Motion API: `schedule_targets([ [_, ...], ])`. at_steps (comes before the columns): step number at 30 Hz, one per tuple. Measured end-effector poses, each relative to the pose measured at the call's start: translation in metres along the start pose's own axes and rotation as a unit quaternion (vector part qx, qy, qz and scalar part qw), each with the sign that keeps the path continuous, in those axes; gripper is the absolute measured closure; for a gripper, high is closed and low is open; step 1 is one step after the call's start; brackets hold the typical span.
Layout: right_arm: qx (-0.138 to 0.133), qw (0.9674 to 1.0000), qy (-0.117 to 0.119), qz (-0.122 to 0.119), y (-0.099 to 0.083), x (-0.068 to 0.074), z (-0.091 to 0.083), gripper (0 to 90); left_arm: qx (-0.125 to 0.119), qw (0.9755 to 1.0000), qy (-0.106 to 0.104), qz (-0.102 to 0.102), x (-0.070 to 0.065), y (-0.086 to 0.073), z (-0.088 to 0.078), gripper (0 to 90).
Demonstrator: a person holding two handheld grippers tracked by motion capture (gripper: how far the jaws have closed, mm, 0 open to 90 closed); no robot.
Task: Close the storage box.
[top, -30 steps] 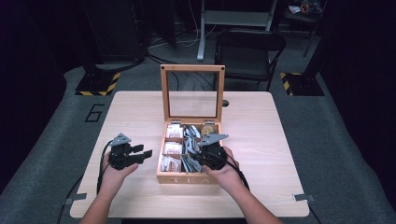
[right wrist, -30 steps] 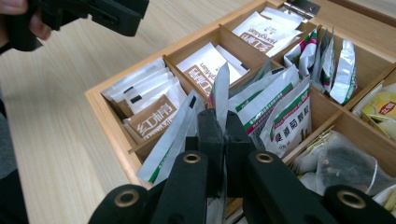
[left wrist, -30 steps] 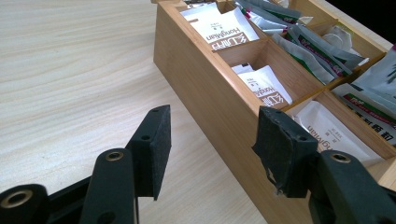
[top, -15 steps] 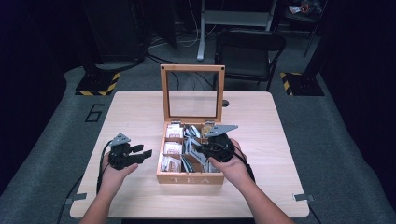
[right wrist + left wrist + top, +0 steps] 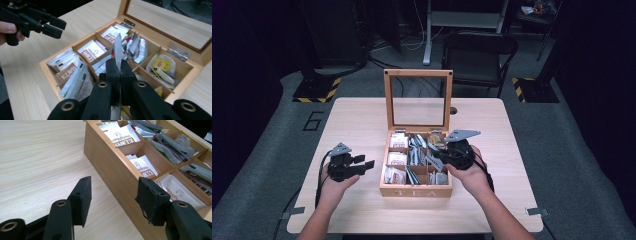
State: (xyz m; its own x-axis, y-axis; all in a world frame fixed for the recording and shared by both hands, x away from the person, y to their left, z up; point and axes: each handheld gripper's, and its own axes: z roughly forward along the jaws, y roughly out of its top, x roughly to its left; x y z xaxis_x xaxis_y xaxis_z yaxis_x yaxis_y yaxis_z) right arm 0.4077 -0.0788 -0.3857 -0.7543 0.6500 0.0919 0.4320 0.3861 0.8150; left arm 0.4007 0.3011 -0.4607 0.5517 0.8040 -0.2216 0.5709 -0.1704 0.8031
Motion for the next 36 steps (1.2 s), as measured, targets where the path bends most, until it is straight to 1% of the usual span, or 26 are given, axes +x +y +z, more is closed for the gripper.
schedule_targets([
  [1, 0.000, 1.0000, -0.004, 0.005, -0.001, -0.002, -0.002, 88.8, 0.000, 1.0000, 0.000, 0.000, 0.000, 0.000, 0.000, 45.5],
  [7, -0.008, 0.9997, -0.020, 0.013, -0.006, -0.014, -0.011, 88.8, -0.001, 1.0000, 0.002, -0.001, 0.000, 0.000, 0.000, 45.5],
  [11, -0.013, 0.9990, -0.034, 0.025, -0.011, -0.021, -0.018, 88.8, -0.001, 1.0000, 0.003, -0.001, 0.000, 0.000, 0.000, 45.5],
  [12, -0.014, 0.9989, -0.037, 0.024, -0.012, -0.024, -0.020, 88.8, -0.003, 1.0000, 0.004, -0.001, 0.000, -0.001, 0.001, 45.5],
  [13, -0.014, 0.9986, -0.041, 0.030, -0.013, -0.025, -0.022, 88.8, -0.002, 1.0000, 0.003, 0.001, 0.001, 0.000, 0.001, 45.5],
  [17, -0.014, 0.9976, -0.061, 0.030, -0.018, -0.032, -0.030, 88.8, -0.004, 1.0000, 0.004, -0.001, 0.000, 0.000, 0.001, 45.5],
  [20, -0.016, 0.9967, -0.071, 0.036, -0.022, -0.036, -0.033, 88.8, -0.001, 1.0000, 0.003, -0.002, 0.001, 0.000, 0.000, 45.5],
  [23, -0.017, 0.9958, -0.079, 0.043, -0.026, -0.040, -0.038, 88.8, 0.000, 1.0000, 0.003, -0.001, 0.001, 0.000, 0.000, 45.5],
  [26, -0.018, 0.9951, -0.087, 0.042, -0.029, -0.044, -0.041, 88.8, -0.004, 1.0000, 0.006, -0.002, 0.001, -0.001, 0.000, 45.5],
  [29, -0.017, 0.9944, -0.094, 0.046, -0.033, -0.049, -0.044, 88.8, -0.004, 1.0000, 0.007, -0.002, 0.001, -0.001, 0.001, 45.5],
  [30, -0.017, 0.9940, -0.095, 0.050, -0.033, -0.049, -0.044, 88.7, -0.005, 1.0000, 0.006, -0.003, 0.001, -0.001, 0.001, 45.5],
  [32, -0.015, 0.9937, -0.098, 0.051, -0.036, -0.051, -0.045, 88.7, 0.000, 1.0000, 0.003, -0.002, 0.002, 0.000, 0.000, 45.5],
  [36, -0.013, 0.9929, -0.105, 0.055, -0.042, -0.056, -0.045, 88.7, 0.000, 1.0000, 0.004, -0.002, 0.002, 0.000, -0.001, 45.5],
])
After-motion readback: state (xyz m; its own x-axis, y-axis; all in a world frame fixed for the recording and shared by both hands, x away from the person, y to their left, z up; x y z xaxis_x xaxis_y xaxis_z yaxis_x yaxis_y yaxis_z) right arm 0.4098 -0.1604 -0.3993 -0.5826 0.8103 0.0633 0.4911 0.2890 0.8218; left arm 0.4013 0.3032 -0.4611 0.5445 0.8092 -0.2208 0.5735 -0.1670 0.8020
